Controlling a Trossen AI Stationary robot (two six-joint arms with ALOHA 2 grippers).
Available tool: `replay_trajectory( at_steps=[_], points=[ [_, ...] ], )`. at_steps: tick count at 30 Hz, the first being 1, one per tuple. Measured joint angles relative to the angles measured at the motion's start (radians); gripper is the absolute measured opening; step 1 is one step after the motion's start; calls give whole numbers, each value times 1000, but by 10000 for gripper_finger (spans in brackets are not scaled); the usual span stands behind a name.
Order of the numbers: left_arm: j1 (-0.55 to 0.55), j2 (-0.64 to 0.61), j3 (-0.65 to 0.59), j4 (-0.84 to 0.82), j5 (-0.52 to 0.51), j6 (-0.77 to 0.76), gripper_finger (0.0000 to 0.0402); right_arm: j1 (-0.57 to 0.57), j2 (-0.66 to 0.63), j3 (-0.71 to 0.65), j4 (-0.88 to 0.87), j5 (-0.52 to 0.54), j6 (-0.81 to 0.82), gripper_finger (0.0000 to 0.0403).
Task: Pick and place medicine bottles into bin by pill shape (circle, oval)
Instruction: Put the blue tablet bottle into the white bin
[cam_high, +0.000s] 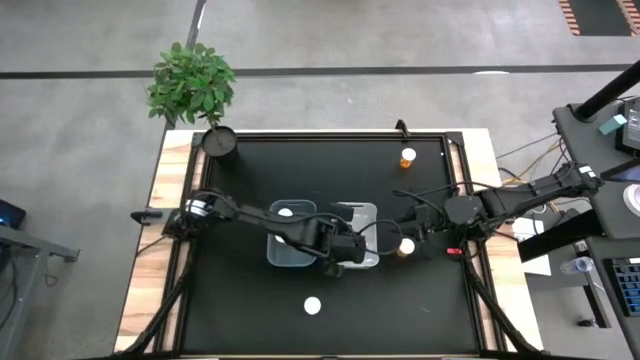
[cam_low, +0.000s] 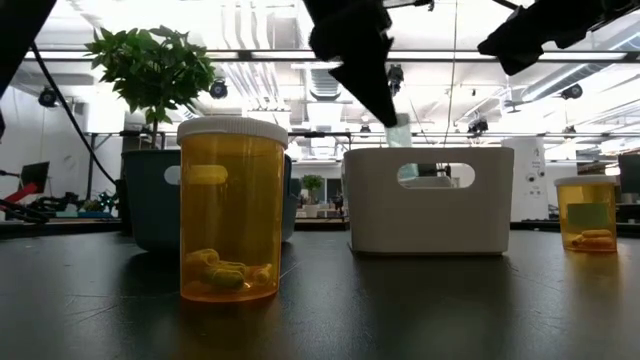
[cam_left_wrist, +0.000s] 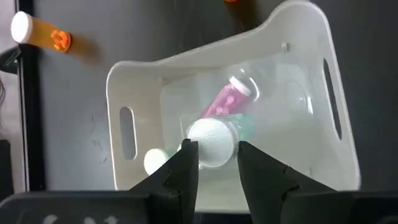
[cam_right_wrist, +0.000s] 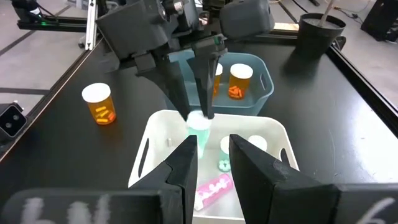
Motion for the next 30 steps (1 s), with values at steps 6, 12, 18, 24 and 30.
replay_trajectory(
  at_steps=[6,12,18,24,30],
  points=[
    [4,3,-31,35,0,-9,92,0,1,-8,0,0,1,84],
    [4,2,-80,69,17,-50,92,0,6,-17,1,0,5,84],
    [4,2,-106,81,23,-72,92,0,5,-23,0,0,12,84],
    [4,2,-142,76,23,-81,92,0,5,-23,0,0,17,84],
    [4,2,-171,83,21,-87,92,0,5,-23,0,0,19,84]
  ],
)
